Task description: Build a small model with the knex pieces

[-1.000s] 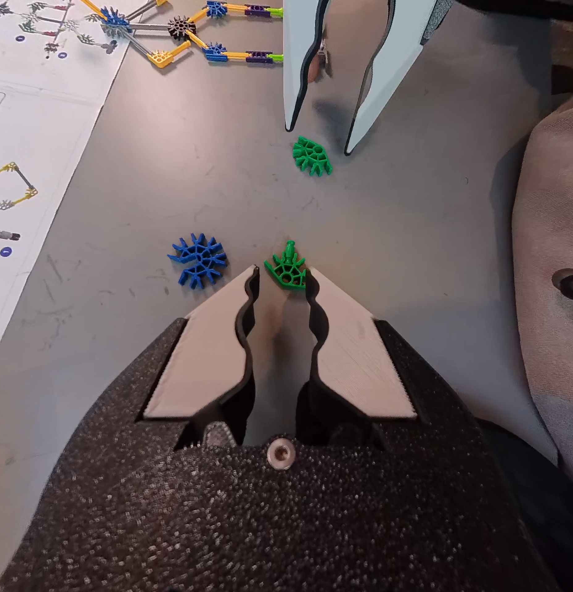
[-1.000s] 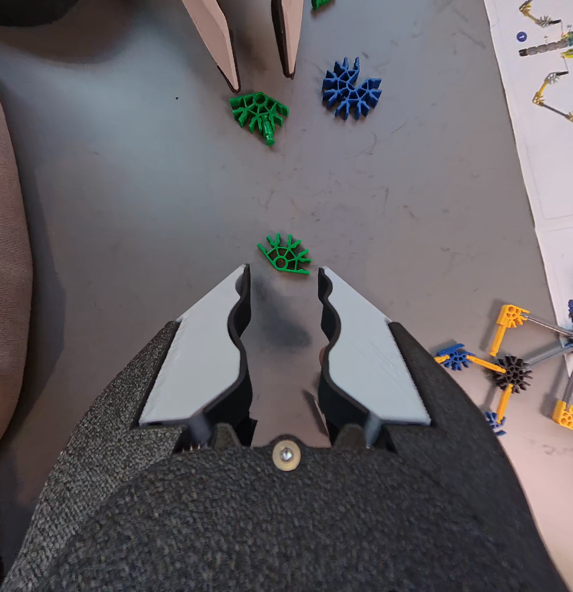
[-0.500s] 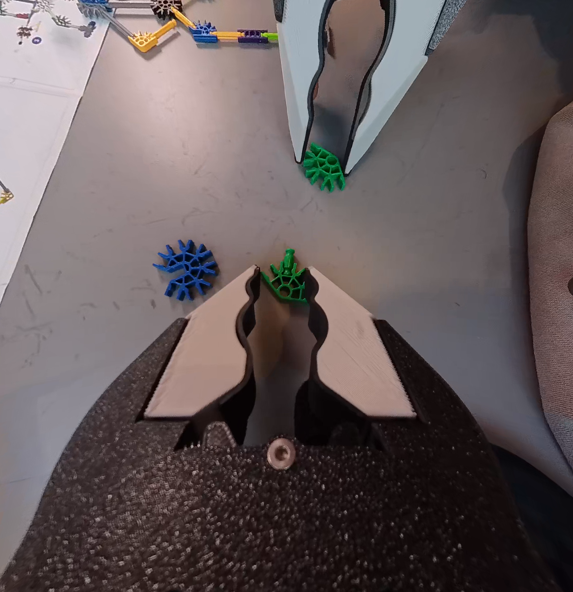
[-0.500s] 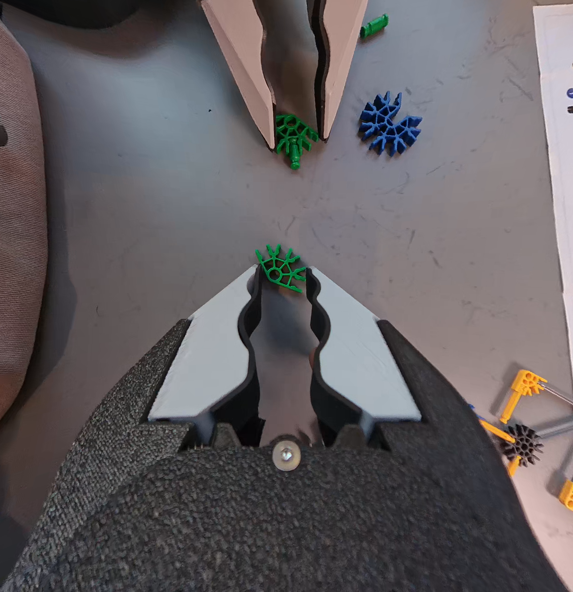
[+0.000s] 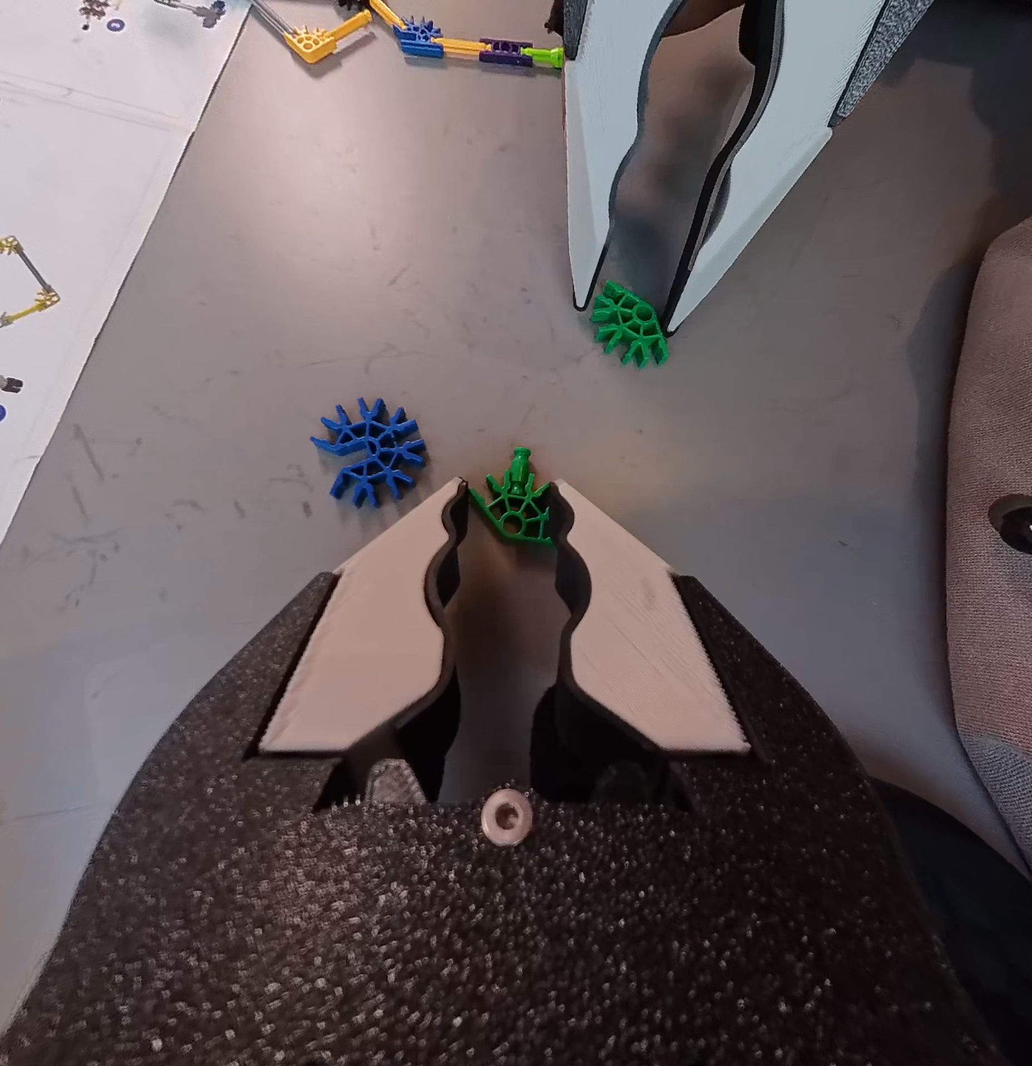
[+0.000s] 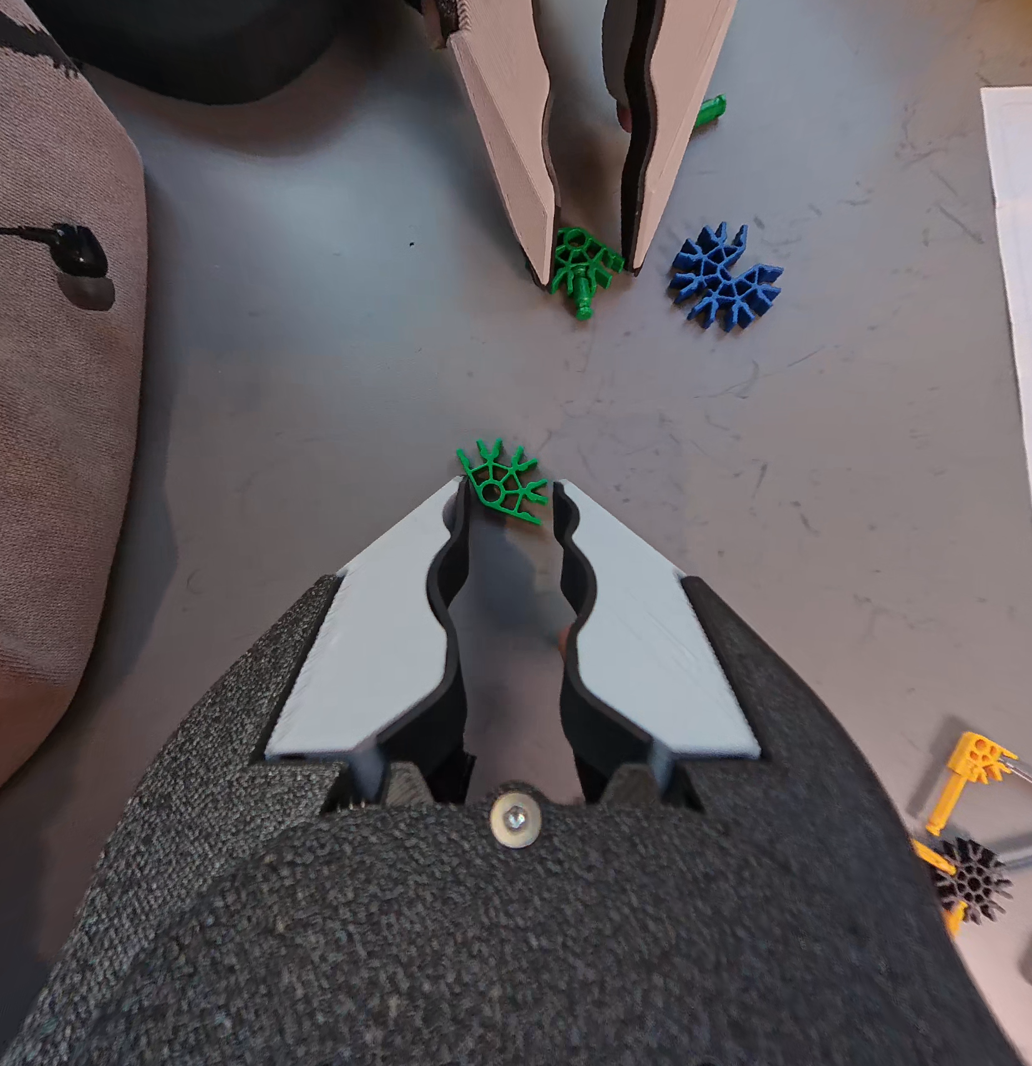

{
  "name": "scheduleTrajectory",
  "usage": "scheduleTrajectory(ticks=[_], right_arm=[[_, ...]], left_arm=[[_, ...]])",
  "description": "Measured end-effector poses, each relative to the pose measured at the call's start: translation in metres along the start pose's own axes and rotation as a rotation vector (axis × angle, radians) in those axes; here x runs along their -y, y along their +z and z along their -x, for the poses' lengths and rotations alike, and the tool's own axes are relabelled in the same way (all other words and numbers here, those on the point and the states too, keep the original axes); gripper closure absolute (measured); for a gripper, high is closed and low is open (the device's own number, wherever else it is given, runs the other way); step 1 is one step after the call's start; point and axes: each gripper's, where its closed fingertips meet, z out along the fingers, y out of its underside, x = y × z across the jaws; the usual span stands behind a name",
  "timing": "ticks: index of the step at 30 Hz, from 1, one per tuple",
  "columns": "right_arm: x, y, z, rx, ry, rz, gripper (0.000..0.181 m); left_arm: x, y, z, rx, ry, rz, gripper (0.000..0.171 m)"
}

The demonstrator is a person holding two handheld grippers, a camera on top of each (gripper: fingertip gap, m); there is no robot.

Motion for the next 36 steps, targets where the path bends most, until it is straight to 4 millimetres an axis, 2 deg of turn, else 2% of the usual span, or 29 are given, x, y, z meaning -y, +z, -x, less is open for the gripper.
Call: scheduleTrajectory(ticks=[11,14,17,20,23,27,32,36], right_arm=[[-0.005,-0.02,-0.023,-0.116,0.063,-0.033,0.151],[-0.006,-0.023,-0.016,-0.084,0.073,-0.03,0.151],[-0.006,-0.017,-0.005,-0.055,0.049,-0.016,0.15],[-0.006,-0.012,-0.003,-0.051,0.04,-0.007,0.15],[-0.008,-0.012,-0.004,-0.057,0.041,0.003,0.15],[-0.008,-0.014,-0.008,-0.082,0.044,0.001,0.157],[-0.007,-0.011,-0.006,-0.078,0.035,0.003,0.16],[-0.008,-0.011,-0.008,-0.085,0.037,-0.006,0.16]], left_arm=[[0.007,-0.009,0.006,-0.001,-0.033,-0.063,0.143],[0.006,-0.01,0.009,0.009,-0.038,-0.065,0.143],[0.005,-0.012,0.014,0.028,-0.039,-0.065,0.143],[0.005,-0.025,0.027,0.083,-0.05,-0.084,0.142],[0.007,-0.05,0.046,0.154,-0.101,-0.147,0.142],[-0.011,-0.068,0.057,0.199,-0.144,-0.12,0.142],[-0.035,-0.059,0.05,0.162,-0.119,-0.018,0.142],[-0.034,-0.053,0.056,0.174,-0.111,-0.009,0.142]])
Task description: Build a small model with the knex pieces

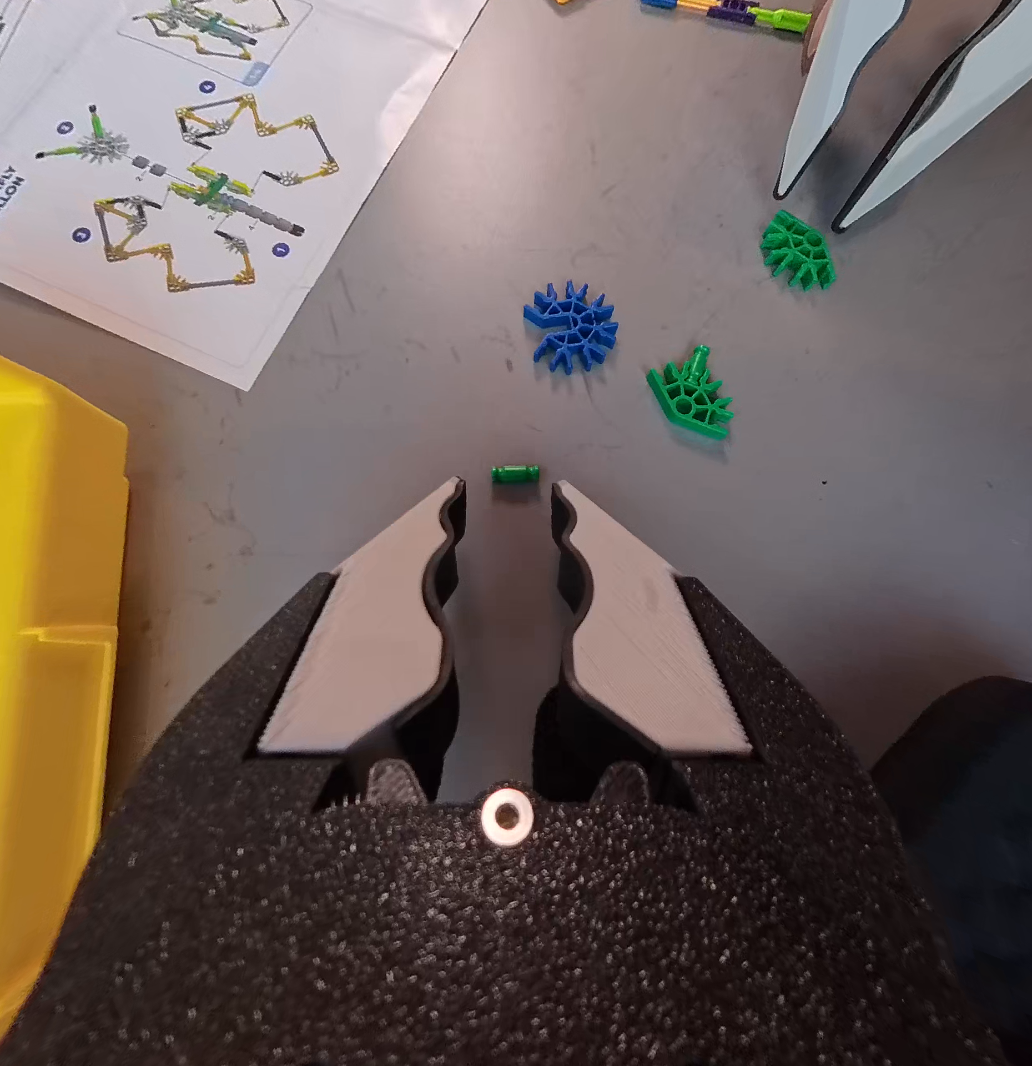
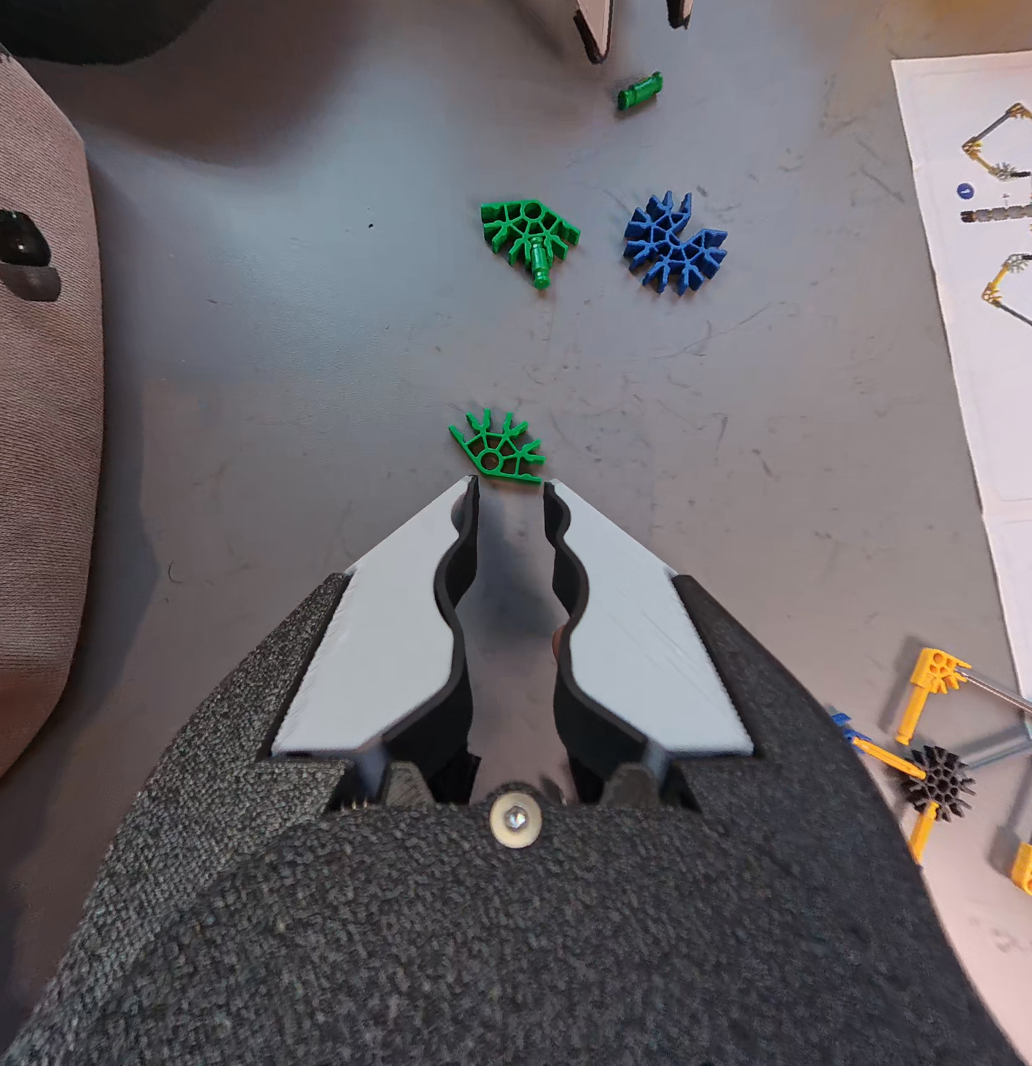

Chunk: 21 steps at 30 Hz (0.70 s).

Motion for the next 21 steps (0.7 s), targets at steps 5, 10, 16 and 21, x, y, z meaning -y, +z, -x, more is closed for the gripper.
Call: scheduleTrajectory(ticks=[5,10,16,21], right_arm=[[0.004,-0.005,-0.006,-0.013,0.022,-0.052,0.16],[0.002,-0.008,-0.01,-0.034,0.029,-0.074,0.16],[-0.003,-0.009,-0.014,-0.051,0.04,-0.072,0.16],[-0.004,-0.008,-0.016,-0.053,0.044,-0.073,0.16]], left_arm=[[0.0,0.012,0.002,-0.019,0.032,0.019,0.143],[0.0,0.016,-0.001,-0.041,0.041,0.032,0.153],[-0.002,0.014,-0.004,-0.036,0.042,0.042,0.153],[-0.006,0.01,-0.009,-0.054,0.037,0.042,0.151]])
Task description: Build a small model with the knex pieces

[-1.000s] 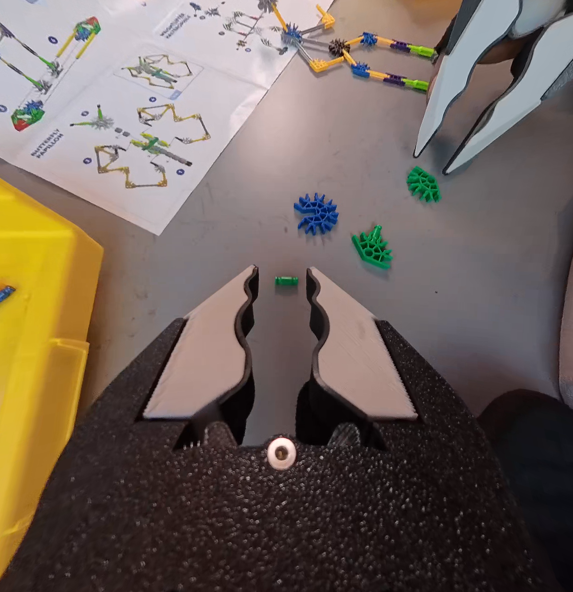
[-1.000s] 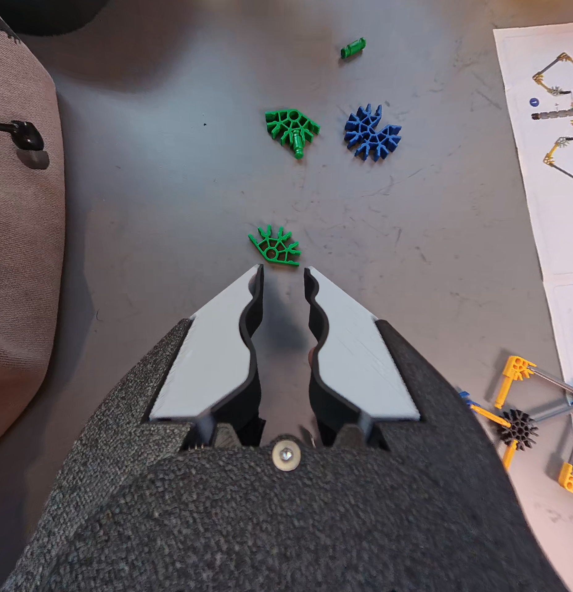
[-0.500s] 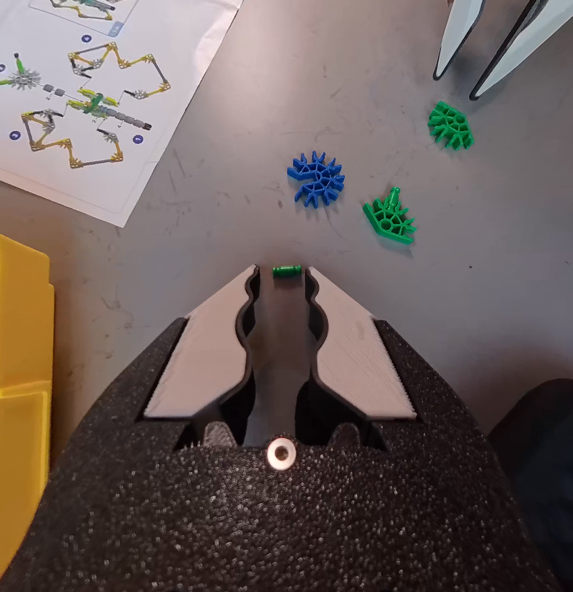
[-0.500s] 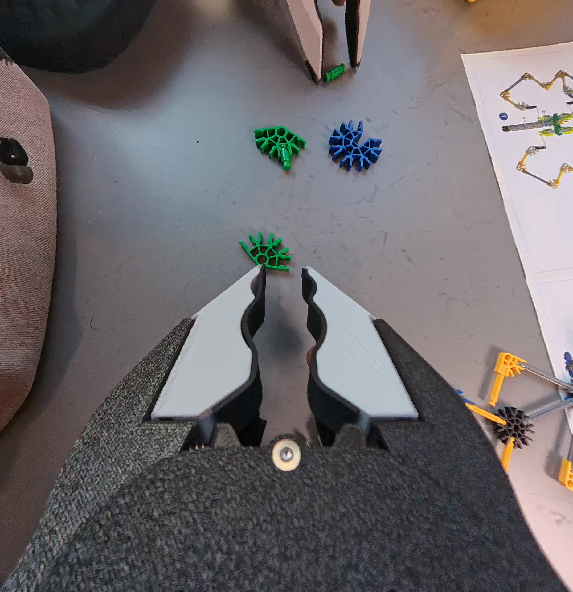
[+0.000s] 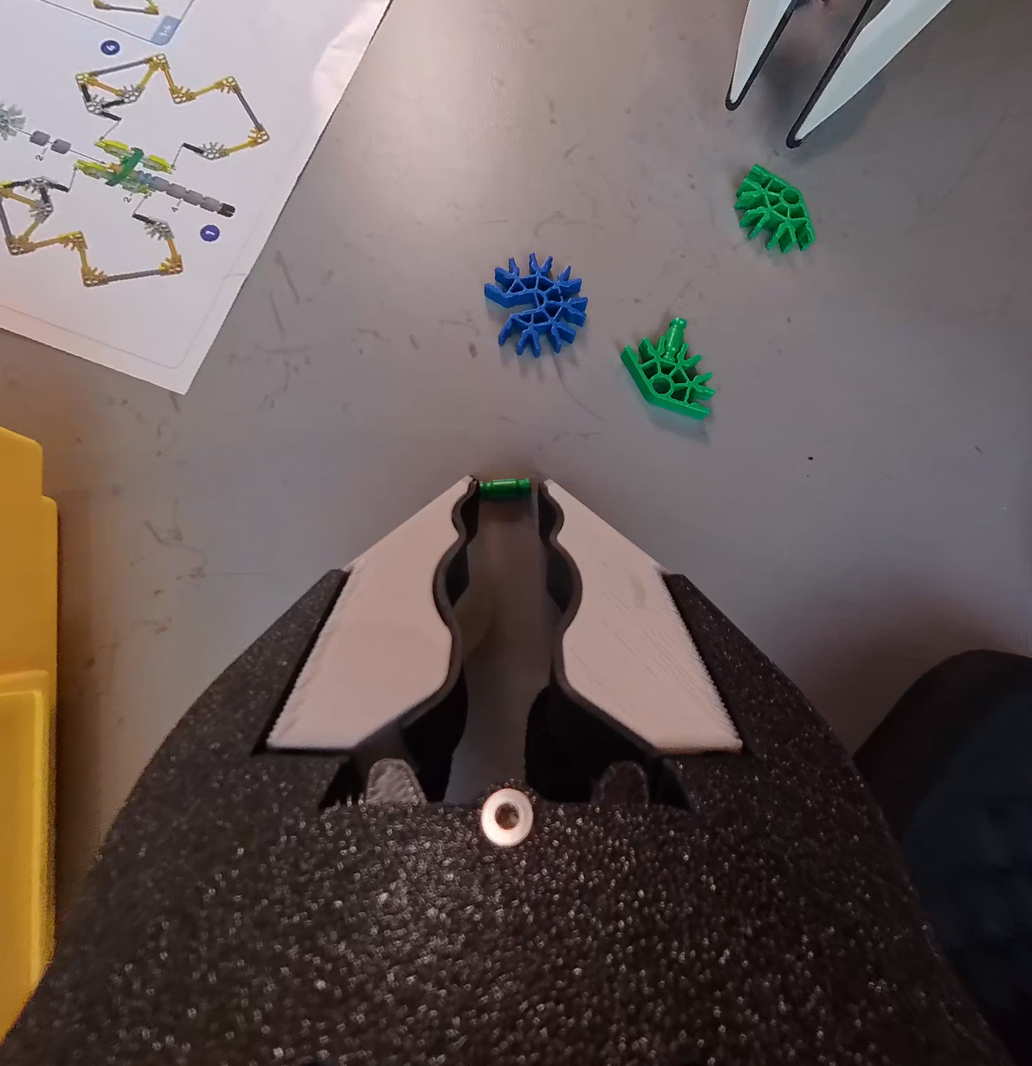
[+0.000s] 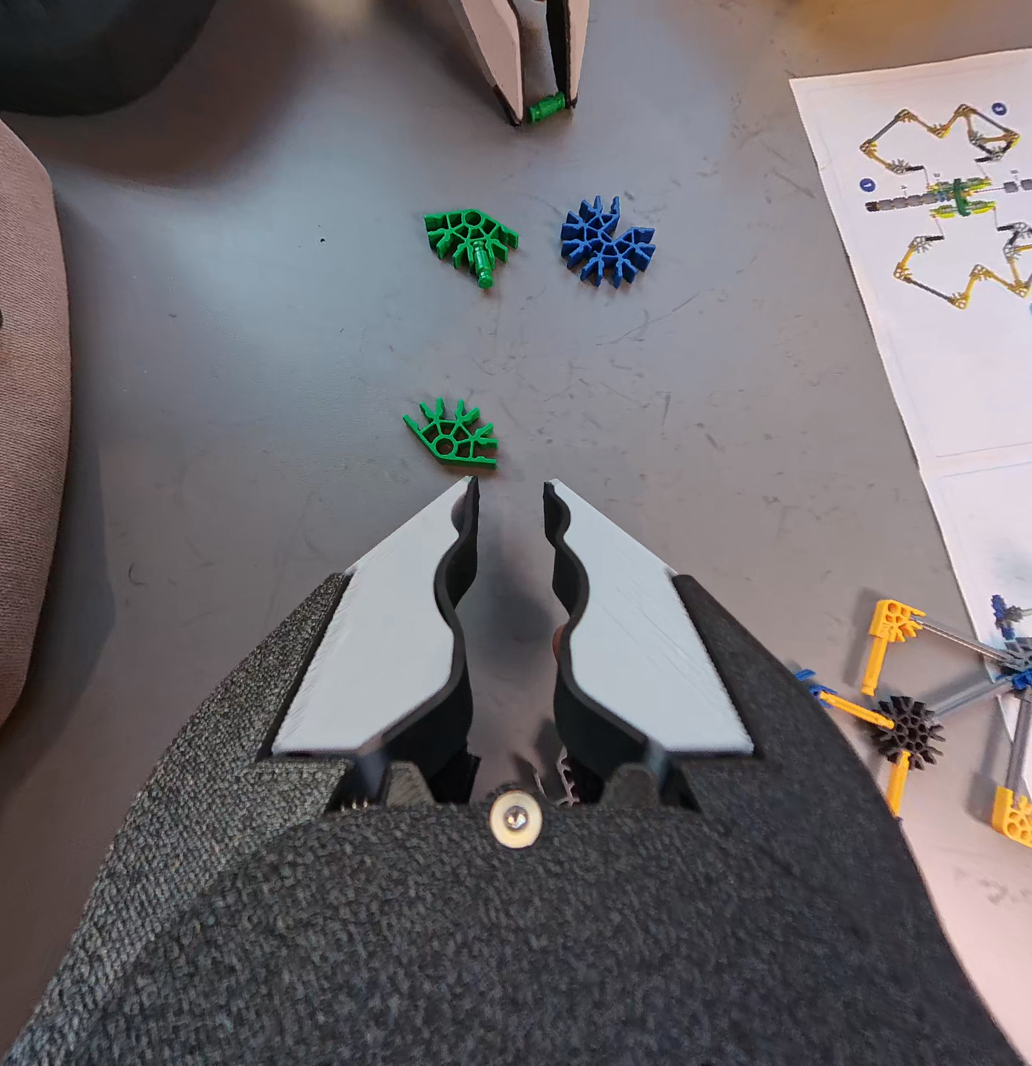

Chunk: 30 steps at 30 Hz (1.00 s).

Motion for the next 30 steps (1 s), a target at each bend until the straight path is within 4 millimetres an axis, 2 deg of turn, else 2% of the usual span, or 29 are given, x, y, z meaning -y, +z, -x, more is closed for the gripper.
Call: scheduleTrajectory(ticks=[6,21,30], right_arm=[[-0.0033,0.0038,0.0004,0.008,0.006,0.011,0.16],[-0.0026,0.0037,0.0,0.014,0.016,0.002,0.16],[-0.0022,0.0034,0.0002,0.023,0.026,-0.006,0.16]], left_arm=[[-0.0035,-0.003,-0.006,-0.033,0.005,-0.003,0.147],[-0.0064,-0.0054,-0.0031,0.003,0.046,0.031,0.166],[-0.0036,-0.0068,0.0003,0.025,0.078,0.012,0.168]])
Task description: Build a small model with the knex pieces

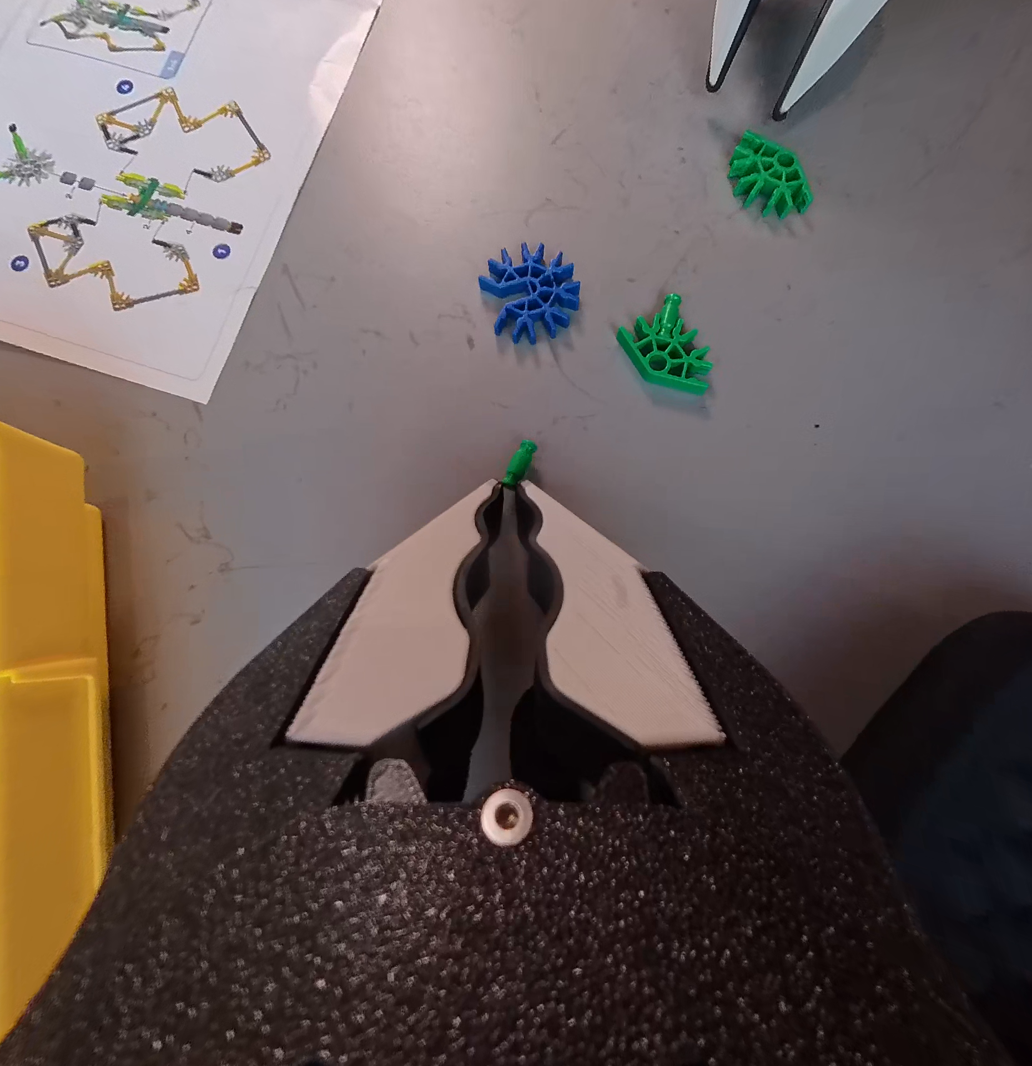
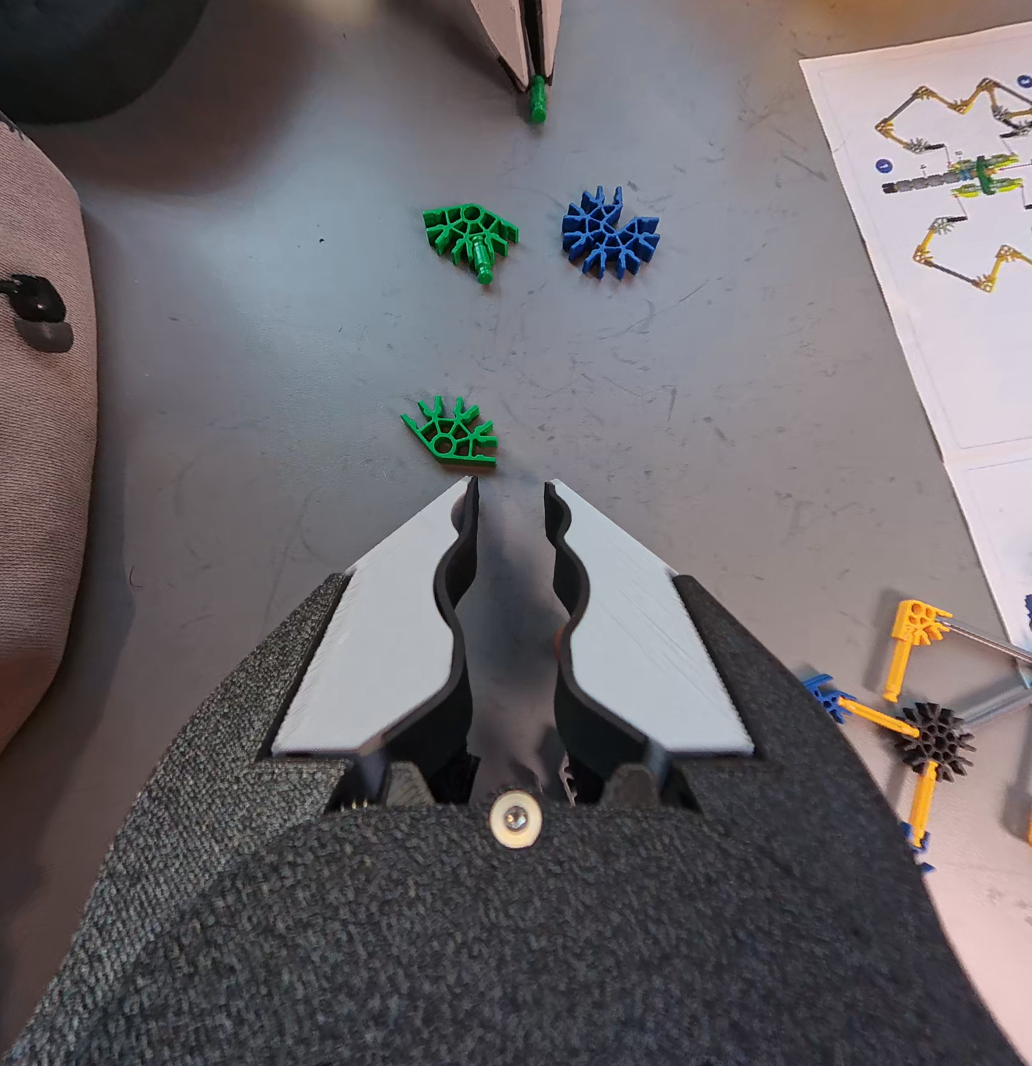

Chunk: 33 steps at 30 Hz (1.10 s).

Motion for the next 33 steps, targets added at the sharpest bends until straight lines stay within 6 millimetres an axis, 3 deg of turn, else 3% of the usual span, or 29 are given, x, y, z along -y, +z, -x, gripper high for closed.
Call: scheduleTrajectory(ticks=[8,16,20,23,27,30,33], right_arm=[[-0.001,-0.002,-0.001,0.004,0.004,-0.004,0.16],[-0.004,-0.006,-0.003,-0.016,-0.006,0.0,0.159],[-0.002,-0.008,-0.003,-0.024,-0.015,-0.005,0.159],[0.003,-0.01,-0.002,-0.028,-0.017,-0.021,0.159],[0.007,-0.013,-0.001,-0.025,-0.017,-0.042,0.159],[0.009,-0.013,0.001,-0.014,-0.011,-0.054,0.16],[0.012,-0.011,0.005,0.002,-0.011,-0.066,0.159]], left_arm=[[0.041,-0.001,-0.012,-0.039,0.095,-0.126,0.171],[0.048,0.0,-0.01,-0.046,0.093,-0.141,0.171],[0.061,-0.002,-0.017,-0.059,0.105,-0.182,0.171],[0.079,0.01,-0.029,-0.087,0.109,-0.2,0.171],[0.098,0.04,-0.056,-0.172,0.113,-0.171,0.171],[0.1,0.06,-0.068,-0.199,0.132,-0.118,0.171],[0.1,0.068,-0.074,-0.216,0.131,-0.099,0.171]])
